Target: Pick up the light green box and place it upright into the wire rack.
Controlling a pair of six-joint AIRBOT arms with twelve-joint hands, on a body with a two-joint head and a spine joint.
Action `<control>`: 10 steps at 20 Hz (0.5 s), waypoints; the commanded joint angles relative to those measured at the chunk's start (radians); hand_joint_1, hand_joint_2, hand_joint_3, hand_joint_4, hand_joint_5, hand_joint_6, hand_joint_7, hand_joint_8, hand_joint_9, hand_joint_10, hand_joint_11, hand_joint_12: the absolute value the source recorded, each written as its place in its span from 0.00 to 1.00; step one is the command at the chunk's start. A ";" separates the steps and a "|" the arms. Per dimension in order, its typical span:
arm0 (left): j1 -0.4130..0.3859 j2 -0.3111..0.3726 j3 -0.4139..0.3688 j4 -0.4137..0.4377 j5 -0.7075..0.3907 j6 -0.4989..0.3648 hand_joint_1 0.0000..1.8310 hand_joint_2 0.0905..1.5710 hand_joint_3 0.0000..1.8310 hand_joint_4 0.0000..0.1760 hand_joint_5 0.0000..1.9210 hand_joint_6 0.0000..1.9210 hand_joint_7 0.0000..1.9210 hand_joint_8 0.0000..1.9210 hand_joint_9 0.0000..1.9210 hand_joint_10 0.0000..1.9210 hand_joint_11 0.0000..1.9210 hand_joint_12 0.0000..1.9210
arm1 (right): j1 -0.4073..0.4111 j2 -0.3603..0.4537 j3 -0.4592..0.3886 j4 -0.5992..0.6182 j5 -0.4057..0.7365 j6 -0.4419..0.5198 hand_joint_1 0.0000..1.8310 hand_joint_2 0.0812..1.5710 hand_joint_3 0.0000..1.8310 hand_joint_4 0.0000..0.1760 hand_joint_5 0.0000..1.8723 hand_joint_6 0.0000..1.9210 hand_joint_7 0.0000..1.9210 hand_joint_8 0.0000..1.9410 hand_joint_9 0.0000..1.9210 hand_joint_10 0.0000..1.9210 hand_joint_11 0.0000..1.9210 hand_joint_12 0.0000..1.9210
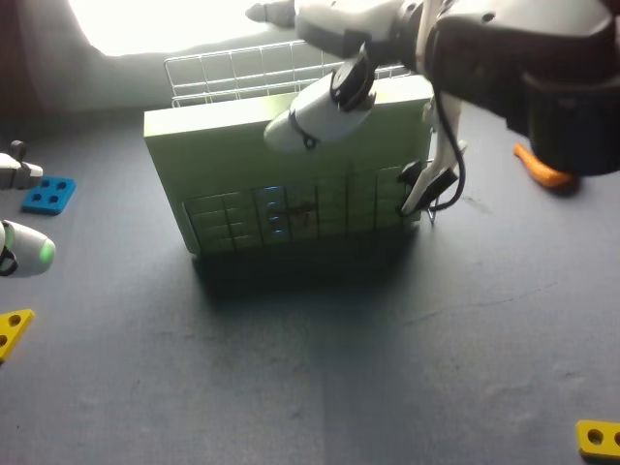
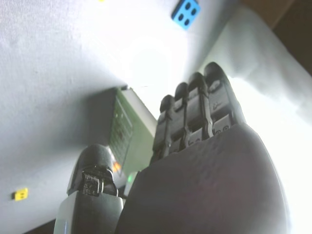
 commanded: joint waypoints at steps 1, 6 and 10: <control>-0.012 -0.001 0.000 0.040 -0.048 0.004 0.00 0.81 0.00 0.00 0.05 0.00 0.04 0.00 0.03 0.00 0.00 0.14 | 0.020 0.012 -0.009 -0.037 0.018 0.004 0.43 0.54 0.00 0.00 0.00 0.00 0.00 0.00 0.00 0.00 0.00 0.12; -0.020 -0.001 0.001 0.040 -0.048 0.009 0.03 0.81 0.00 0.00 0.04 0.00 0.03 0.00 0.03 0.00 0.00 0.10 | 0.040 0.101 -0.107 -0.033 0.010 -0.031 0.39 0.52 0.00 0.00 0.00 0.00 0.00 0.00 0.00 0.00 0.00 0.12; -0.044 -0.001 0.003 0.005 -0.033 0.050 0.11 0.84 0.00 0.00 0.05 0.00 0.04 0.00 0.03 0.00 0.00 0.08 | 0.036 0.204 -0.208 -0.037 0.010 -0.054 0.40 0.52 0.00 0.00 0.00 0.00 0.00 0.00 0.00 0.00 0.00 0.09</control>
